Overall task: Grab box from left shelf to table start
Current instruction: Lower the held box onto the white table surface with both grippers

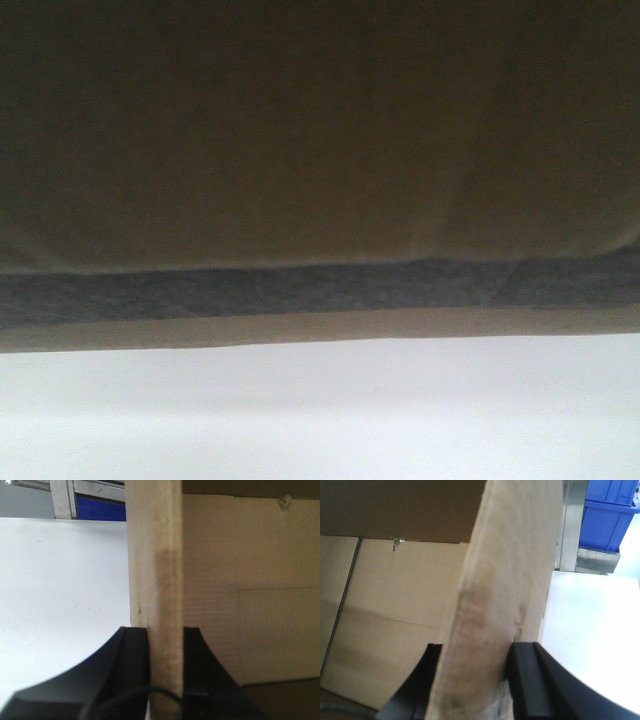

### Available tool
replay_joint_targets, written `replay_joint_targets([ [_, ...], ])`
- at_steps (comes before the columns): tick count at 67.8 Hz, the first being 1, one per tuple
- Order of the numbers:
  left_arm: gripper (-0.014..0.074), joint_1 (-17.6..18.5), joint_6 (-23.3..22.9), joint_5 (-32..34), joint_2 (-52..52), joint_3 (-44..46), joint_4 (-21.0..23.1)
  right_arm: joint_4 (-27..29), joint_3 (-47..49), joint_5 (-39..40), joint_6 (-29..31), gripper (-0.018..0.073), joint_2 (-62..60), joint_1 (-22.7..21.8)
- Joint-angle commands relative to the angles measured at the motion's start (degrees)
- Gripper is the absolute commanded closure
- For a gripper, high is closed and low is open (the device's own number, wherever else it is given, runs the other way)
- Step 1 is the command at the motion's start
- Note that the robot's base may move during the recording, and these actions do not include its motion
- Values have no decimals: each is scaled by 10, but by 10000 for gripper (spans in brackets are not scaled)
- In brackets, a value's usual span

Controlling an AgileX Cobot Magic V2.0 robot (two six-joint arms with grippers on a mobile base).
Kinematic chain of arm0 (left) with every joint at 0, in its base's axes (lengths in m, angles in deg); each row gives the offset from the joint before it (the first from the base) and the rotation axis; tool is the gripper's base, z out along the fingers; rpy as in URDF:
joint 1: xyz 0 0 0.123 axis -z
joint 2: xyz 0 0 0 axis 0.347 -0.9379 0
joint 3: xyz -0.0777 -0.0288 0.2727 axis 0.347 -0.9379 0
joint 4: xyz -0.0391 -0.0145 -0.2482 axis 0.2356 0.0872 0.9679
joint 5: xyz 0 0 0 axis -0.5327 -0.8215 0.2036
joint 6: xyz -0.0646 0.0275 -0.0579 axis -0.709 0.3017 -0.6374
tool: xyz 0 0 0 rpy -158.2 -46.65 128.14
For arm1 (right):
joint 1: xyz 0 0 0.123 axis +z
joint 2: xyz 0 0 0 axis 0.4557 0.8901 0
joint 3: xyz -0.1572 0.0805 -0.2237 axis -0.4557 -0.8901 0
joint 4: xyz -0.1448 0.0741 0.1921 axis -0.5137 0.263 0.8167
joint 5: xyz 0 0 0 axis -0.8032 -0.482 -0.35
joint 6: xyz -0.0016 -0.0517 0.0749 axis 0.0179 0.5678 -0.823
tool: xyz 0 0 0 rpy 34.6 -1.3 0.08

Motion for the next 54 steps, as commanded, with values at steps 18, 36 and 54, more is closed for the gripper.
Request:
replay_joint_targets([
  [18, 696, 4, 2, 89, -9, 20, 13, -5, 17, 93, 10, 502, 9, -2],
  [36, 696, 4, 2, 87, -10, 22, 17, -5, 17, 81, 10, 502, 13, -2],
  [54, 696, 4, -5, 73, -111, 97, -37, -1, 86, 40, -3, 502, 139, -2],
])
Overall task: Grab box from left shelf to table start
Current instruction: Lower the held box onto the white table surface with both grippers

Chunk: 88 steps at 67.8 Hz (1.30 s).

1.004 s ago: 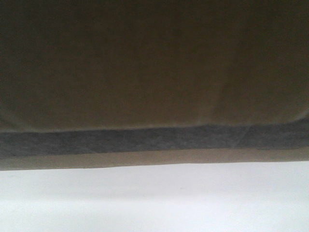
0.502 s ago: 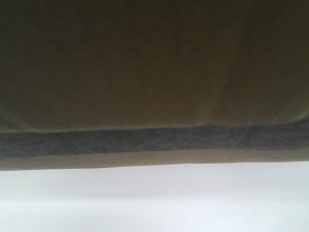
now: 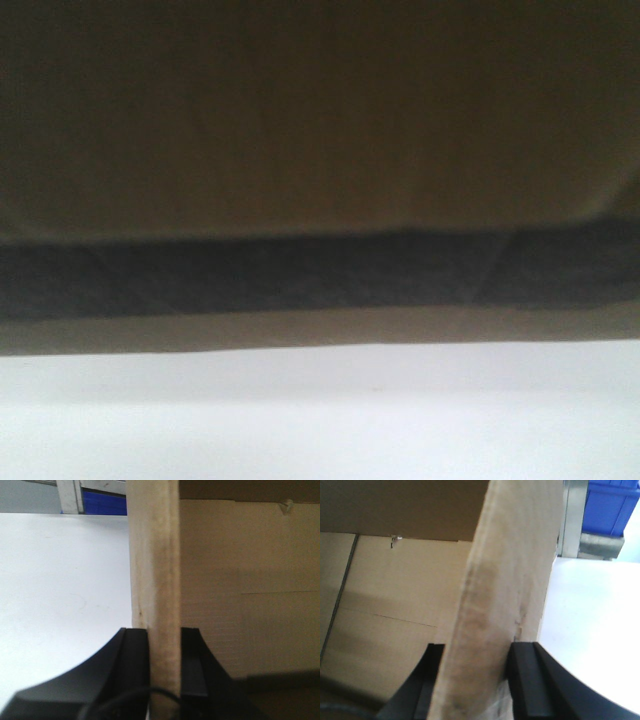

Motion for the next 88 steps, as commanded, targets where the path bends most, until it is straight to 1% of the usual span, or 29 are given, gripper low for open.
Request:
replay_joint_targets([
  [1, 696, 4, -8, 83, -58, 62, -19, -1, 57, 52, 2, 502, 70, -2],
  [7, 696, 4, -55, 59, -114, 100, -35, -1, 100, 17, 2, 502, 133, -2],
  [15, 696, 4, -57, 49, -186, 134, -35, -1, 150, -36, 2, 502, 217, -2],
  [21, 696, 4, -57, 59, -239, 143, -38, -1, 175, -49, 2, 502, 272, -2],
  [29, 696, 4, -57, 82, -294, 143, -39, -2, 184, -30, 2, 502, 333, -2],
  [42, 696, 0, -57, 117, -375, 142, -47, -19, 184, 13, 2, 502, 421, -2],
  [49, 696, -20, -64, 140, -418, 142, -42, -25, 184, 29, 2, 502, 465, -2],
  [55, 696, -44, -65, 148, -450, 142, -18, -32, 184, 33, 3, 502, 494, -2],
  [62, 696, -71, -65, 146, -481, 142, 6, -35, 184, 31, 3, 502, 517, -2],
  [67, 696, -82, -62, 145, -498, 142, 7, -35, 184, 31, 3, 502, 525, -2],
  [75, 696, -89, -39, 131, -526, 142, 4, -36, 184, 36, 3, 502, 528, -2],
  [81, 696, -90, -36, 120, -544, 142, 4, -38, 184, 40, 3, 502, 528, -2],
  [88, 695, -90, -21, 111, -561, 142, 5, -40, 184, 40, 3, 502, 528, -2],
])
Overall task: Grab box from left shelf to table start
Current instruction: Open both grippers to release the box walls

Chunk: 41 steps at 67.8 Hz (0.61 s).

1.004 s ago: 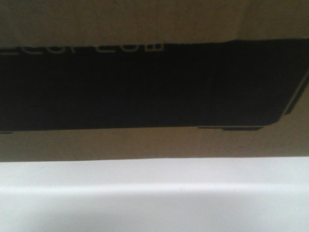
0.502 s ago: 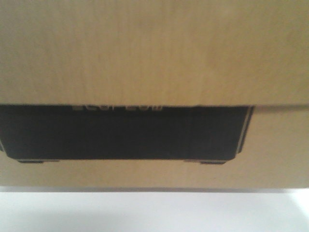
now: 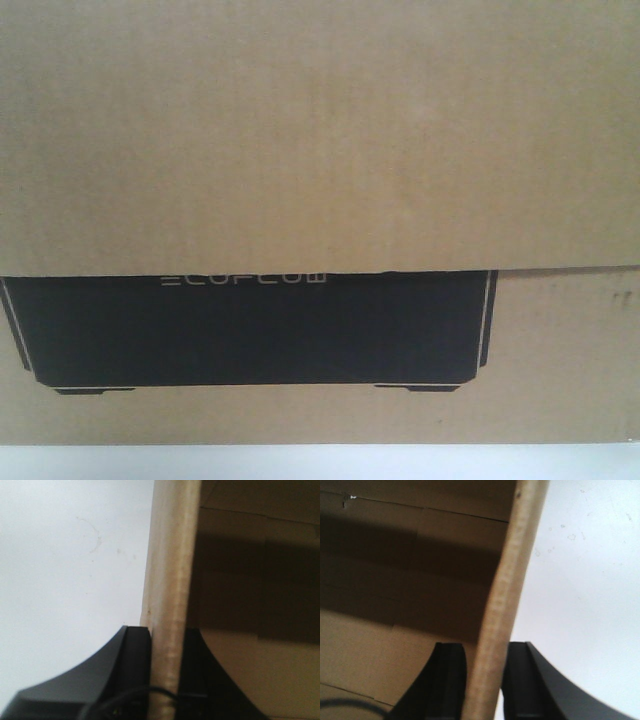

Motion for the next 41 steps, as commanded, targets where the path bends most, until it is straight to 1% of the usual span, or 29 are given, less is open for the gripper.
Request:
replay_joint_targets([
  [1, 695, -3, -1, 38, -7, 13, -2, 15, 25, 39, 8, 502, -22, 0],
  [8, 694, -3, 8, 37, -13, 13, -2, 11, 25, 29, 8, 496, -22, 0],
  [12, 693, -3, 8, 37, -13, 13, -2, 7, 25, 26, 8, 463, -22, 0],
  [16, 688, -3, 11, 37, -13, 13, 3, 2, 25, 22, 8, 386, -22, 0],
  [21, 649, -3, 22, 37, -13, 13, 11, -1, 25, 20, 8, 243, -22, 0],
  [26, 542, -3, 23, 36, -13, 13, 14, -2, 25, 17, 8, 90, -22, 0],
  [29, 433, -3, 23, 36, -13, 13, 15, -2, 25, 17, 8, 2, -22, 0],
  [30, 415, -3, 23, 36, -13, 13, 17, -2, 25, 17, 8, -8, -22, 0],
  [31, 379, -3, 23, 36, -13, 13, 17, -2, 25, 16, 8, -26, -22, 0],
  [34, 251, -3, 23, 36, -13, 13, 18, -2, 25, 16, 8, -66, -23, 0],
  [38, 125, -3, 23, 36, -13, 13, 18, -2, 25, 16, 8, -66, -23, 0],
  [41, 57, -3, 23, 36, -13, 13, 18, -2, 25, 15, 8, -66, -24, 0],
])
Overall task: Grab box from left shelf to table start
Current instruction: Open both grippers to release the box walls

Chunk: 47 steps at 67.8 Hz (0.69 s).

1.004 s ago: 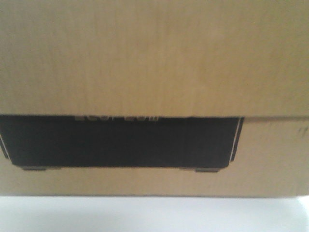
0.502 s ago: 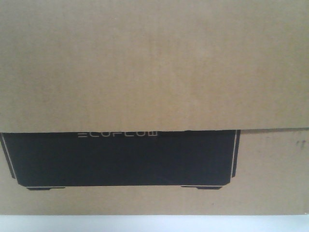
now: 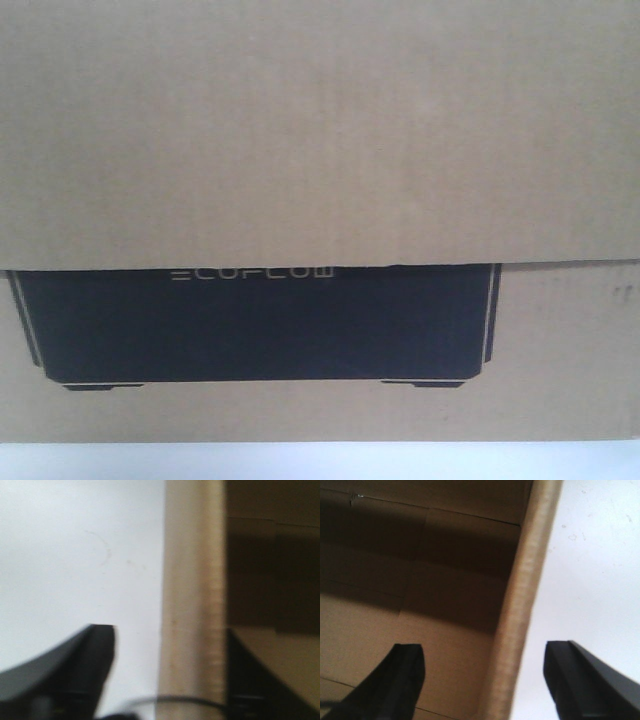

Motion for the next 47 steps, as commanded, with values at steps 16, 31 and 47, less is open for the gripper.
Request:
replay_joint_targets([
  [16, 27, 4, -14, 5, 10, 34, 31, 5, 22, 23, 5, -66, -32, 0],
  [31, 27, 4, -2, 12, 76, 64, 29, -15, 22, 42, 5, -66, -73, 0],
  [47, 27, 4, 13, 15, 185, 45, -6, -37, 22, 43, 4, -66, -146, 0],
])
